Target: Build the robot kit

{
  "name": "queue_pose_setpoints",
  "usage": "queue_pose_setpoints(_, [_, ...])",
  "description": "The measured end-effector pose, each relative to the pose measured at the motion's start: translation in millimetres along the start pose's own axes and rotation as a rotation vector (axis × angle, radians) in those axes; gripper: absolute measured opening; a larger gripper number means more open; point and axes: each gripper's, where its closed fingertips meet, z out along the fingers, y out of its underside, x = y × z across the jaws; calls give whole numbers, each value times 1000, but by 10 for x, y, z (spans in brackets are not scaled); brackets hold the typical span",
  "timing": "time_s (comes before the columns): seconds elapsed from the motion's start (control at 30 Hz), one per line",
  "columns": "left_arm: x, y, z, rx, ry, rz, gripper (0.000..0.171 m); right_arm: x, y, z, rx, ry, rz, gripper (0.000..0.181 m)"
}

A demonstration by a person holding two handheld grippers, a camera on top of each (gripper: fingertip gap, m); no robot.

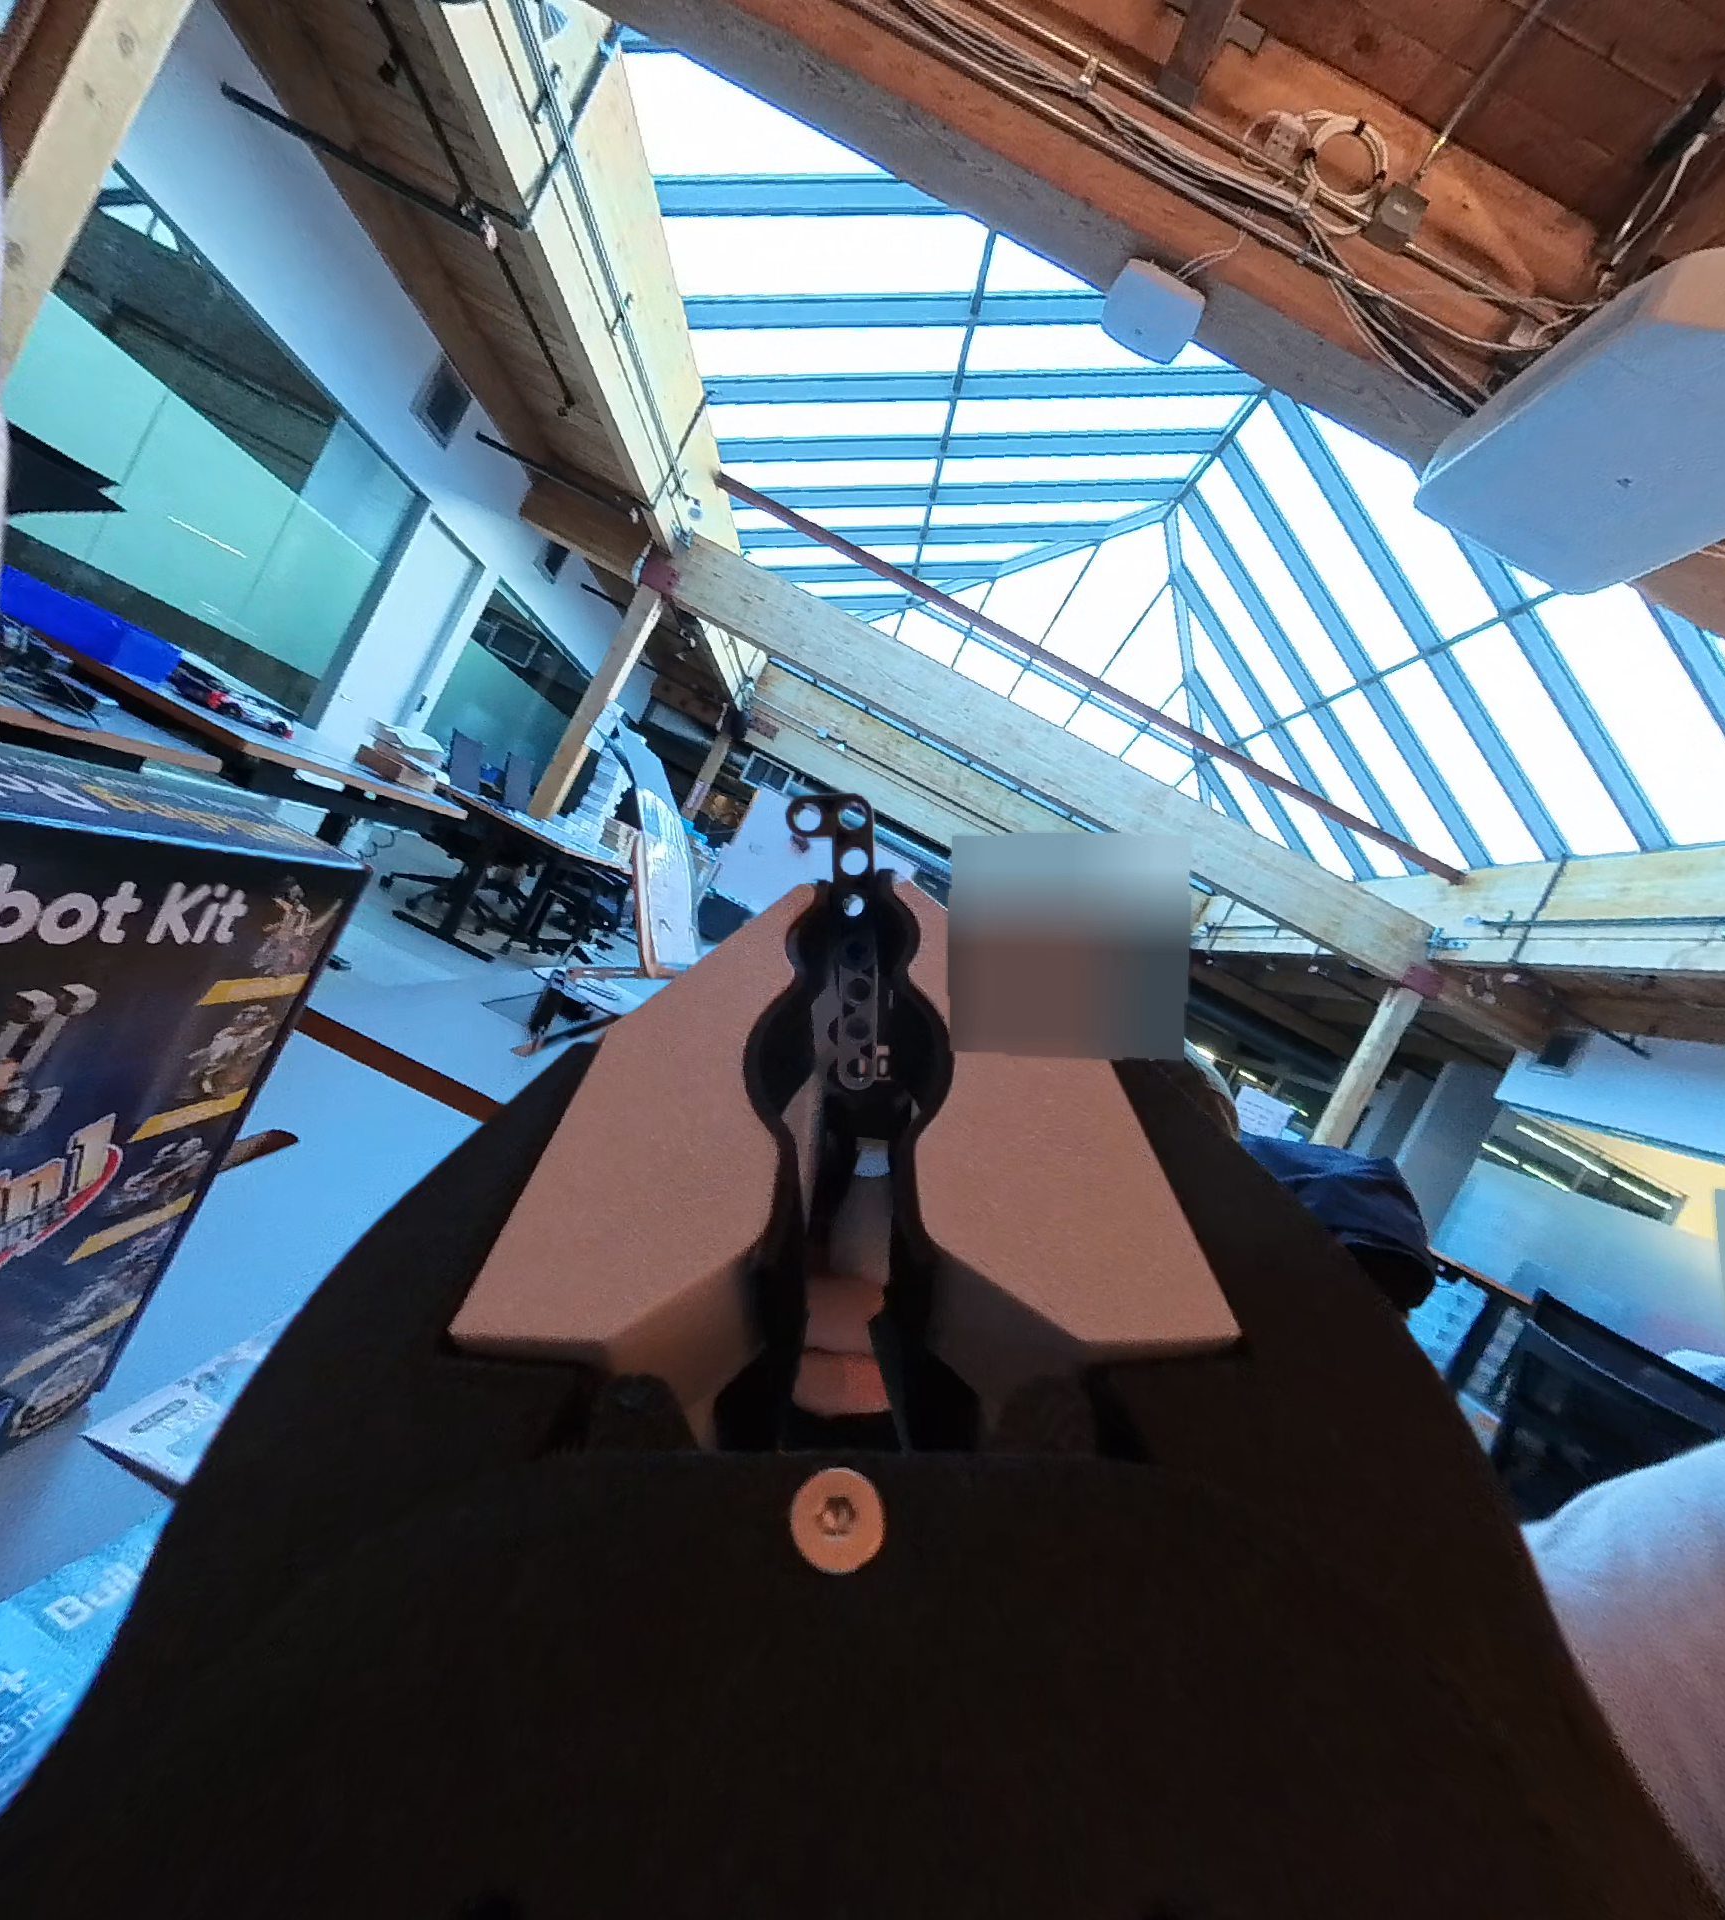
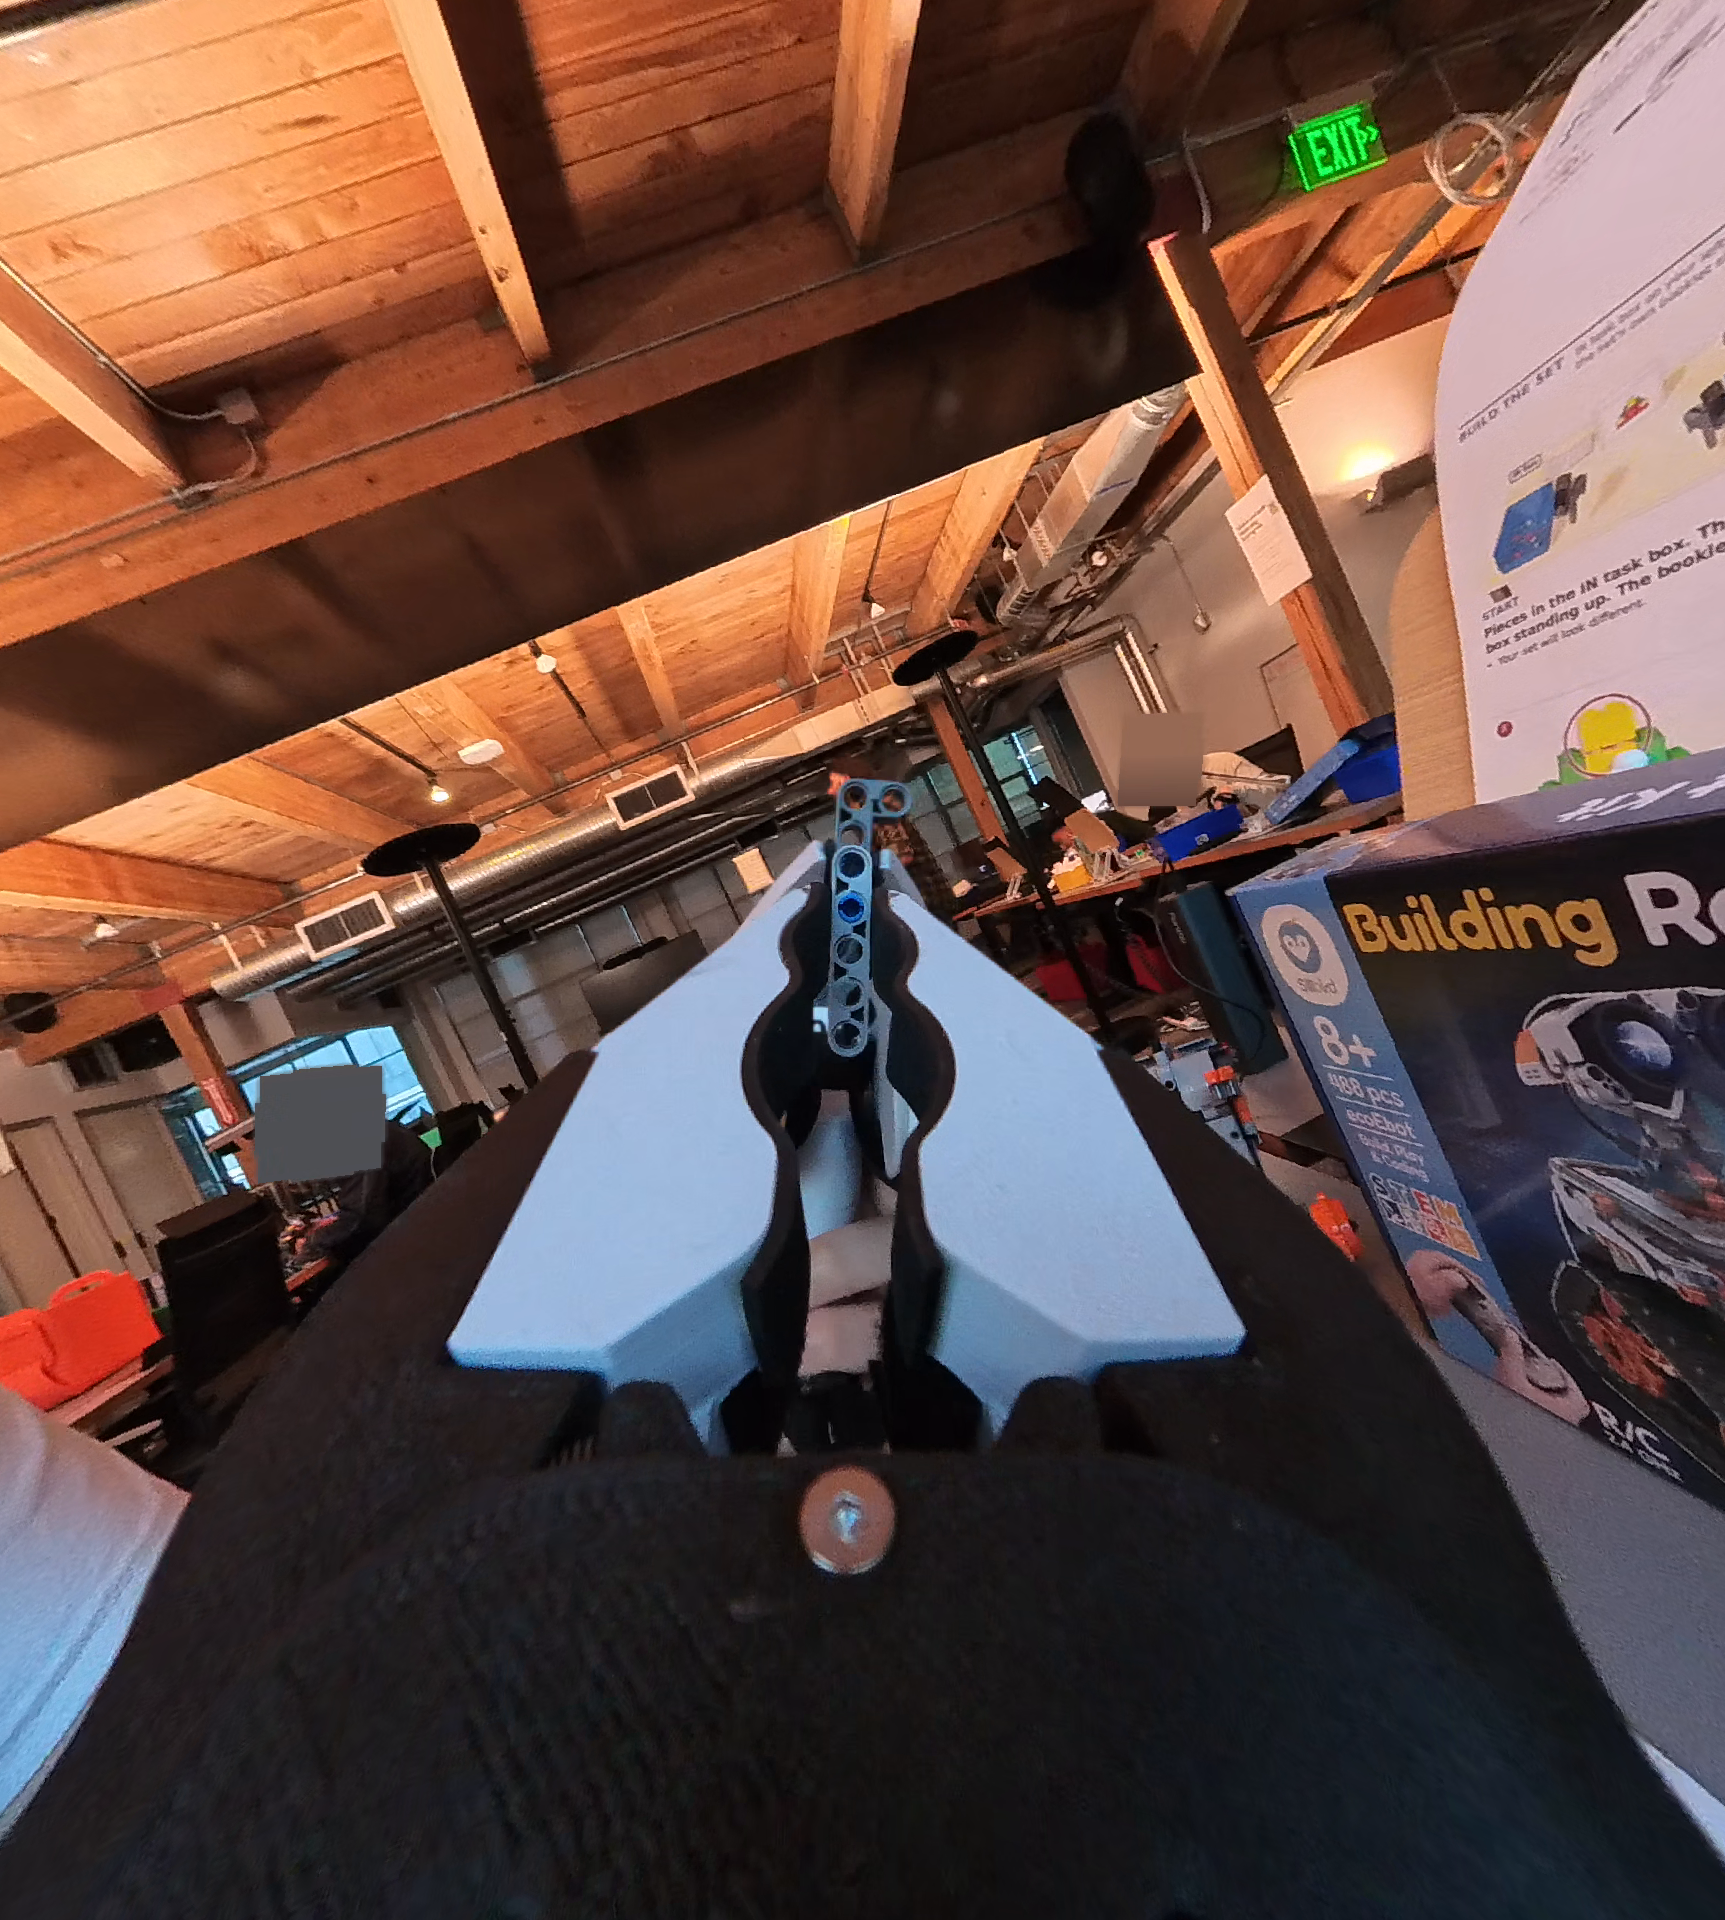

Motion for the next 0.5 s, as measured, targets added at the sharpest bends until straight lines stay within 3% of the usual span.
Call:
queue_pose_setpoints(0.23, [-13,46,-10,-50,27,-56,4,22,35,-29,-16,-70,75,4])
queue_pose_setpoints(0.5, [-34,107,-9,-105,11,-46,3,32,64,-69,-70,-84,39,4])
